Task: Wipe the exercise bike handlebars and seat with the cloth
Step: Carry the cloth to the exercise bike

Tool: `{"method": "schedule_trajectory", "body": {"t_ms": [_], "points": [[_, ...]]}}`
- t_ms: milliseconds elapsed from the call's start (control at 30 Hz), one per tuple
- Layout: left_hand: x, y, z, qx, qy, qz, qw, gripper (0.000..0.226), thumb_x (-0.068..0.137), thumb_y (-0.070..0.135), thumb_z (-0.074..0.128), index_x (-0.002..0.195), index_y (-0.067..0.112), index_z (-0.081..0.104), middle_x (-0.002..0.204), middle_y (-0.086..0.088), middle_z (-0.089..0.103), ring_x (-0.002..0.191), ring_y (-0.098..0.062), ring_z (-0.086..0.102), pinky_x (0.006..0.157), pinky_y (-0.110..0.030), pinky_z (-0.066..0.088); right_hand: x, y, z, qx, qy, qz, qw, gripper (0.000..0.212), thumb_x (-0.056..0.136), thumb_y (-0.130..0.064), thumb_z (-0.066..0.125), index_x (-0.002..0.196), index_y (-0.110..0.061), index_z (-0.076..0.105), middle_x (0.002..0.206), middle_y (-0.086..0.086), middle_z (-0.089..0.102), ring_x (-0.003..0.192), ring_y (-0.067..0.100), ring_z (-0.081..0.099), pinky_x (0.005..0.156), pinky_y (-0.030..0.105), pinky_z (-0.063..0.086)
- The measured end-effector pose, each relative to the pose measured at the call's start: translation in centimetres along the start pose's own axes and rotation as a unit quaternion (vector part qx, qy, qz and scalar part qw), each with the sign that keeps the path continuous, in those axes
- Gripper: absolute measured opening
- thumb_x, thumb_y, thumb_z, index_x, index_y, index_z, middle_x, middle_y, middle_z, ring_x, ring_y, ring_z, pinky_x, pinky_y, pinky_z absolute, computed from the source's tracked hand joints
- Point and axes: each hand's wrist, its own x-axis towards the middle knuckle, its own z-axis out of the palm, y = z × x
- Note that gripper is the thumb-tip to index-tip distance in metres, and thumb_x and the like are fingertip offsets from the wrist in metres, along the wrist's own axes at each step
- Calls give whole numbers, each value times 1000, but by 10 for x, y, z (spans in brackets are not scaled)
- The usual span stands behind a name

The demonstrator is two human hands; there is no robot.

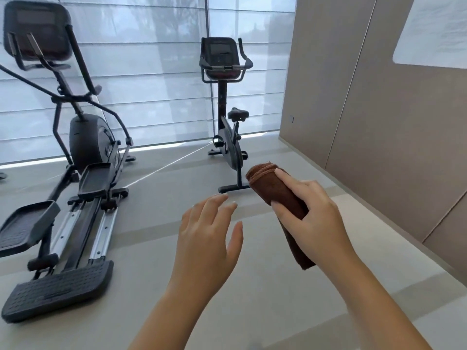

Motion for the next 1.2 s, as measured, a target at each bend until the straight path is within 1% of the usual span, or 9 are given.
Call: {"method": "schedule_trajectory", "body": {"t_ms": [167,300,433,500,600,767,867,1033,1200], "points": [[61,-58,47,12,8,-28,999,29,81,25,53,103,9,64,109,-9,64,100,-29,59,86,-40,42,81,32,57,-4,-53,-8,999,53,84,-29,60,131,-45,41,99,-7,50,86,-1,50,66,5,40],[113,-117,92,13,-7,-30,999,35,83,30,44,105,10,62,110,-8,63,101,-28,58,87,-40,42,151,58,115,14,-51,-3,999,52,84,-29,61,130,-44,43,98,-7,51,86,2,52,67,6,40],[171,-194,130,19,-20,-37,999,25,83,21,58,104,8,63,111,-10,64,102,-29,59,89,-41,42,232,69,183,14,-46,-11,999,52,84,-27,61,132,-40,44,100,-4,52,86,9,53,66,6,40],[206,-234,142,22,-20,-40,999,26,79,15,67,103,7,64,110,-11,64,101,-31,59,88,-43,42,279,69,214,19,-44,-10,999,52,85,-26,61,132,-38,44,101,-3,52,86,7,52,68,3,40],[260,-288,156,30,-9,-35,999,25,82,20,61,104,8,63,111,-10,64,102,-29,58,88,-42,42,346,64,258,33,-47,-15,998,52,85,-26,61,132,-38,43,101,-4,51,86,1,52,71,-2,38],[325,-356,191,19,-17,-59,998,28,78,15,68,105,8,64,111,-9,64,104,-29,58,90,-41,40,427,75,323,53,-52,-18,997,53,84,-27,60,132,-41,41,101,-8,50,91,3,52,73,5,41],[355,-392,215,20,-41,-67,997,28,77,14,69,104,8,64,111,-9,64,103,-29,59,90,-40,38,468,91,355,61,-45,-12,997,54,84,-26,61,132,-40,41,105,-9,49,94,1,51,75,2,41],[425,-452,262,22,-31,-55,998,28,80,22,57,104,9,63,110,-9,64,102,-27,58,88,-39,41,555,125,407,87,-34,-10,996,42,83,-26,62,114,-47,42,109,-9,49,93,-10,49,76,-5,36],[516,-505,326,32,-9,-38,999,27,79,15,67,104,8,62,110,-10,64,100,-29,59,87,-42,43,657,173,450,110,-31,-15,993,37,83,-26,63,110,-44,46,109,-7,53,92,-6,51,75,0,41]]}}
